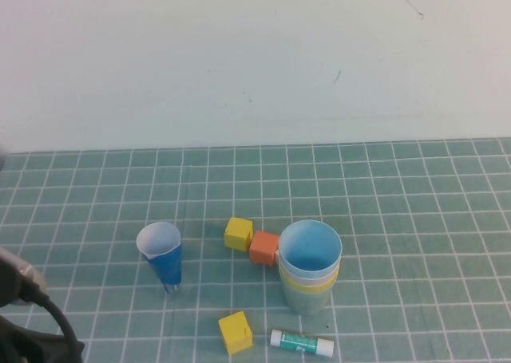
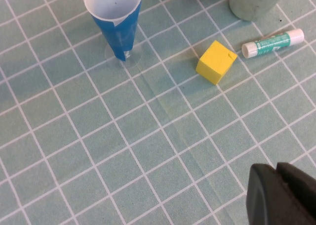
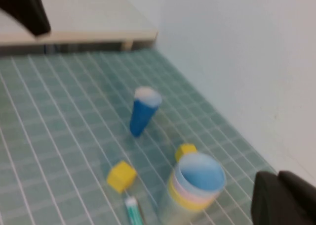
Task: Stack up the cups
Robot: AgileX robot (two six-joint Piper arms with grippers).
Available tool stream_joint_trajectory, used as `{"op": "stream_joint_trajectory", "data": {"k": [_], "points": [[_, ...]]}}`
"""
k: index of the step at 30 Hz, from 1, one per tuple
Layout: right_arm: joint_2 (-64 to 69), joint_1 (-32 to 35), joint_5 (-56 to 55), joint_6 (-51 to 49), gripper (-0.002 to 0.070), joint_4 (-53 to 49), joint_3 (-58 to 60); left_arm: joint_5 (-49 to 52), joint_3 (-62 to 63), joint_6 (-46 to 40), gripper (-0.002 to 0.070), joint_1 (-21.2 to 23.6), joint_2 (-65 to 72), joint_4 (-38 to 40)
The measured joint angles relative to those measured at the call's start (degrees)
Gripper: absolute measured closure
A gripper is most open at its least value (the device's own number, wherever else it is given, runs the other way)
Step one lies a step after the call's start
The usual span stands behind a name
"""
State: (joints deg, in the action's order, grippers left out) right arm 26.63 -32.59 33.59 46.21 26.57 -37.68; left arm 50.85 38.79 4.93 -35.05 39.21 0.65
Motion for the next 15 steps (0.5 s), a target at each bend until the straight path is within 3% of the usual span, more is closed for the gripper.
{"op": "stream_joint_trajectory", "data": {"k": [10, 15], "points": [[0.0, 0.0, 2.65, -7.0, 0.0678, -17.41, 2.13, 0.0, 0.0, 0.01, 0.0677, 0.0, 0.0, 0.0], [-0.57, 0.38, -8.43, -8.81, 0.0678, -17.51, 9.32, 0.0, 0.0, 0.01, 0.0677, 0.0, 0.0, 0.0]]}}
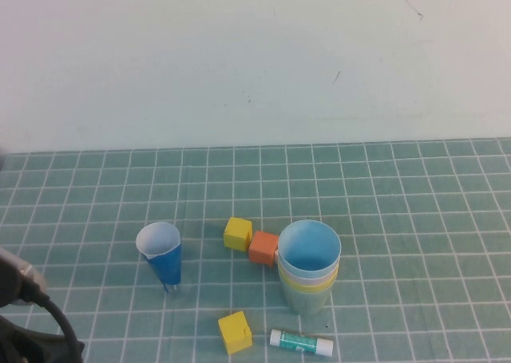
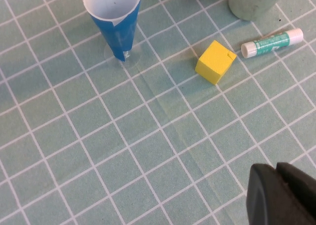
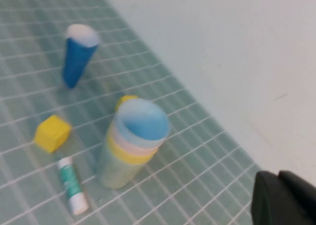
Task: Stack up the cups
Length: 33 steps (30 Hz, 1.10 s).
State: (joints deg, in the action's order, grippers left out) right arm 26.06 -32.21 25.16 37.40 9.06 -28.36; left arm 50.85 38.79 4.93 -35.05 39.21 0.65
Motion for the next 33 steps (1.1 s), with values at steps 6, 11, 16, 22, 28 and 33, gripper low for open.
{"op": "stream_joint_trajectory", "data": {"k": [6, 11, 16, 22, 28, 33], "points": [[-7.17, 10.23, -11.9, -2.0, 0.0678, 2.0, 12.79, 0.0, 0.0, 0.0, 0.0677, 0.0, 0.0, 0.0], [-16.22, 22.3, -12.17, -7.55, 0.0678, 1.7, 20.52, 0.0, 0.0, 0.0, 0.0677, 0.0, 0.0, 0.0], [-25.31, 31.68, -12.54, -18.68, 0.0678, -5.44, 27.1, 0.0, 0.0, 0.0, 0.0677, 0.0, 0.0, 0.0], [-26.73, 34.01, -10.17, -21.95, 0.0679, -7.53, 29.94, 0.0, 0.0, -0.14, 0.0677, 0.0, 0.0, 0.0], [-26.8, 34.01, -5.97, -24.06, 0.0679, -9.06, 29.83, 0.0, 0.0, -0.14, 0.0677, 0.0, 0.0, 0.0], [-26.8, 34.01, -5.74, -24.14, 0.0679, -9.63, 29.83, 0.0, 0.0, -0.14, 0.0677, 0.0, 0.0, 0.0]]}}
